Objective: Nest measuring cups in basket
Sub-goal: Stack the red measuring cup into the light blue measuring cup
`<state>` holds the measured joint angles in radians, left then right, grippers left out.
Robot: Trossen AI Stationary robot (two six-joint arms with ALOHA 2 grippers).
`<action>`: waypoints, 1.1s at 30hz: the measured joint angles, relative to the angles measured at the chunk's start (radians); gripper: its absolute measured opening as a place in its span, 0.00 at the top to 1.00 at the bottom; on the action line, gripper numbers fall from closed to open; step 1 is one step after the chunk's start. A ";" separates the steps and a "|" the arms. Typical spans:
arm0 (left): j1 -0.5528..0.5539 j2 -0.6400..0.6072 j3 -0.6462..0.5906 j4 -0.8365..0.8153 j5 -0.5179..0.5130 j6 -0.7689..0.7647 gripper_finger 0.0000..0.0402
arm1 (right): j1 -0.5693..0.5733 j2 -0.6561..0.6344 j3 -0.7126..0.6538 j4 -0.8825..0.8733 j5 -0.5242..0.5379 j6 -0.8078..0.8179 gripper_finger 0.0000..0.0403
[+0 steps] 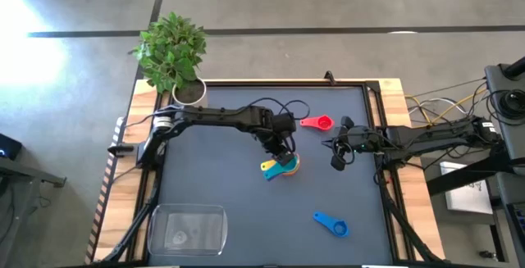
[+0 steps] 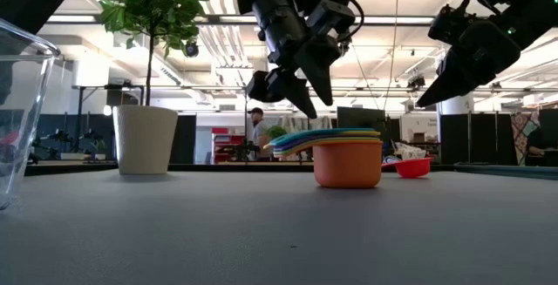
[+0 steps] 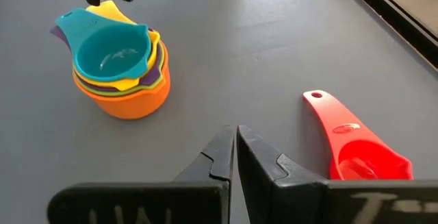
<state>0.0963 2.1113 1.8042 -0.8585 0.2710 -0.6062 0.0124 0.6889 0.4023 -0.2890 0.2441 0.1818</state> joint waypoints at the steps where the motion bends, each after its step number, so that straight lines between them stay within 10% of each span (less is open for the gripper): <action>1: 0.000 0.000 0.000 0.000 0.000 0.005 0.66 | 0.000 0.001 0.000 0.000 0.000 0.000 0.98; 6: -0.004 -0.006 0.000 -0.001 -0.035 0.054 0.64 | 0.000 0.001 -0.002 0.000 0.000 0.000 0.98; 18: -0.141 -0.154 -0.045 -0.013 -0.480 0.157 0.64 | 0.000 0.001 -0.010 0.009 0.001 -0.001 0.98; 33: -0.231 -0.573 -0.696 0.657 -0.542 0.165 0.74 | -0.017 0.006 0.024 -0.033 0.019 0.030 0.97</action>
<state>-0.1350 1.5380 1.1077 -0.2012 -0.2714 -0.4413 -0.0041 0.6945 0.4268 -0.3220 0.2626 0.2117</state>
